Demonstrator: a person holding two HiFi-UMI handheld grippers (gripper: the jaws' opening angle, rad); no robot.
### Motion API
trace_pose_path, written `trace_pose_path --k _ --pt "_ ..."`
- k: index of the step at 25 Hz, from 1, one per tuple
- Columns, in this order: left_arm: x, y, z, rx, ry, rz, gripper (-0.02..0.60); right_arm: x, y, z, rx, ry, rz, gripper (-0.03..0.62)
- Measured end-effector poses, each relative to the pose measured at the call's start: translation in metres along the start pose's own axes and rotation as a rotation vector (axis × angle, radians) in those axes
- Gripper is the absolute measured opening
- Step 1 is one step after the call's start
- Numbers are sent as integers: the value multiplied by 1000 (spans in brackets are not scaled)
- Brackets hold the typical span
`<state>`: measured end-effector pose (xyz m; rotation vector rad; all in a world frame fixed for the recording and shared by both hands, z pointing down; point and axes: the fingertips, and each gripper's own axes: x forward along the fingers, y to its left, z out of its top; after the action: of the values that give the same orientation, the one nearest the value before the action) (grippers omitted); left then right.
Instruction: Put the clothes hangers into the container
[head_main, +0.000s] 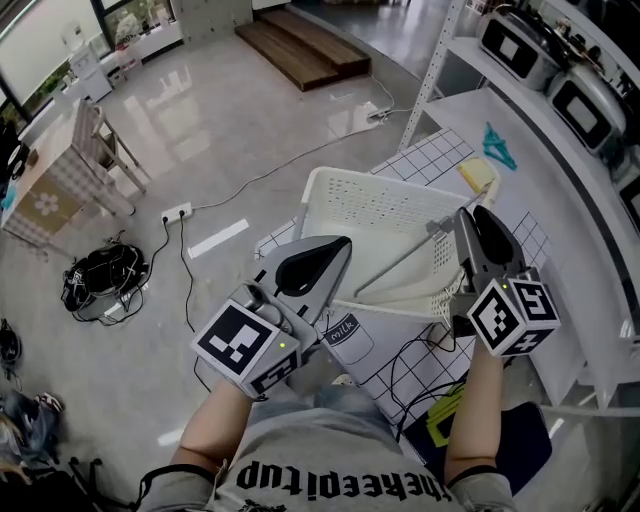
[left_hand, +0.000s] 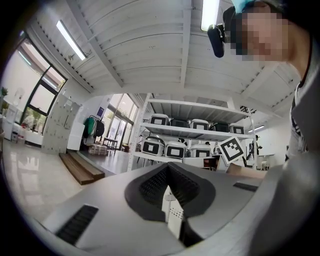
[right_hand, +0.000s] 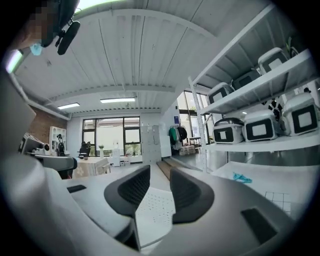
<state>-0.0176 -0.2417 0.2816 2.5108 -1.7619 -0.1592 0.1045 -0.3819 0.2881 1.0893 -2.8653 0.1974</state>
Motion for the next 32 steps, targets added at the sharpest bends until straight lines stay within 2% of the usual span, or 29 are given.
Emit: trace_pose_path --k 7,10,20,32 --pt "-4 -4 2 -8 -2 -60 23 -21 28 8 59 -31 33 -3" --pt "-7 -5 3 -12 -1 -89 24 -30 43 9 72 -38 51 -3" --pt "-15 -16 4 -24 1 -192 24 -57 97 5 -34 -68 54 -3" --pt "-21 -40 4 -19 16 -341 23 -90 136 -1 -20 -94 5 -3"
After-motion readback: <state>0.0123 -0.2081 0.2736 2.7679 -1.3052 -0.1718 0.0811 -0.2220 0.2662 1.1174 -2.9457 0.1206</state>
